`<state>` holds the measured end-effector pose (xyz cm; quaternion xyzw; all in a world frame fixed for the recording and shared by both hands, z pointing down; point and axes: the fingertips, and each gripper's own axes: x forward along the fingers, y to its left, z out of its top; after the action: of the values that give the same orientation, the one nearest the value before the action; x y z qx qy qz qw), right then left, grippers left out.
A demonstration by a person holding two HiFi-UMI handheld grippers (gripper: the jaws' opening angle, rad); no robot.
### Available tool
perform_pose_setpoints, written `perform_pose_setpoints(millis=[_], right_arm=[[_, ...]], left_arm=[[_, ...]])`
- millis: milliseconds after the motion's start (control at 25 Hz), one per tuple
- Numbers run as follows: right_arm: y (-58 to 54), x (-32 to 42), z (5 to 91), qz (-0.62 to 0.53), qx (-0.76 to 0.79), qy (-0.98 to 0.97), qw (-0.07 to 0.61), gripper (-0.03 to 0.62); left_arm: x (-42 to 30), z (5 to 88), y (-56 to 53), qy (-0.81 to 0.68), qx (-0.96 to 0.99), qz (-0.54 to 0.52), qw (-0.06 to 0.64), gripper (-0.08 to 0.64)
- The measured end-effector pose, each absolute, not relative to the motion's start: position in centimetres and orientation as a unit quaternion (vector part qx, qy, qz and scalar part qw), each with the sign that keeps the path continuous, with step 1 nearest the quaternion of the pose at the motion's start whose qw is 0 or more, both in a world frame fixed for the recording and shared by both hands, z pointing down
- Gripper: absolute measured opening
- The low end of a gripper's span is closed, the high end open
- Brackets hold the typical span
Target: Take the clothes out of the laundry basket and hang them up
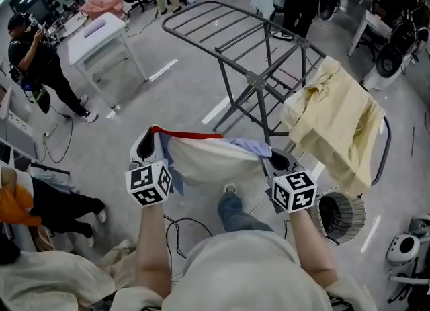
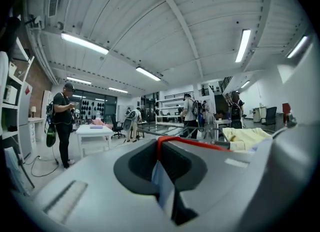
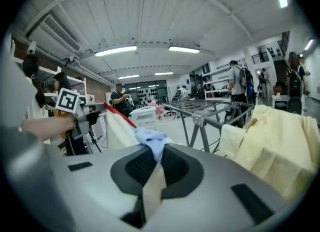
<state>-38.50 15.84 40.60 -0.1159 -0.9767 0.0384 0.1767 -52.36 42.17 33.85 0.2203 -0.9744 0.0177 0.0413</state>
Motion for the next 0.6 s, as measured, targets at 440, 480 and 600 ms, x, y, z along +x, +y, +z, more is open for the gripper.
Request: perform_pose_setpoints(millis=[440,480,600], right_arm=[[22.0,-47.1,45.5,0.079,-0.268,-0.923,0.266,0.102],[22.4,-47.9,45.3,0.082,-0.282,-0.917,0.269,0.108],[22.9,-50.6,45.1,0.094,-0.314,-0.902,0.281,0.135]], left_arm=[[-62.8,23.0,36.5,-0.965,0.253,0.017,-0.06,0.025],[-63.6,22.2,36.3,-0.965,0.252,0.023,-0.066,0.025],[-66.2,20.7,35.7,-0.964,0.249,0.042,-0.08,0.025]])
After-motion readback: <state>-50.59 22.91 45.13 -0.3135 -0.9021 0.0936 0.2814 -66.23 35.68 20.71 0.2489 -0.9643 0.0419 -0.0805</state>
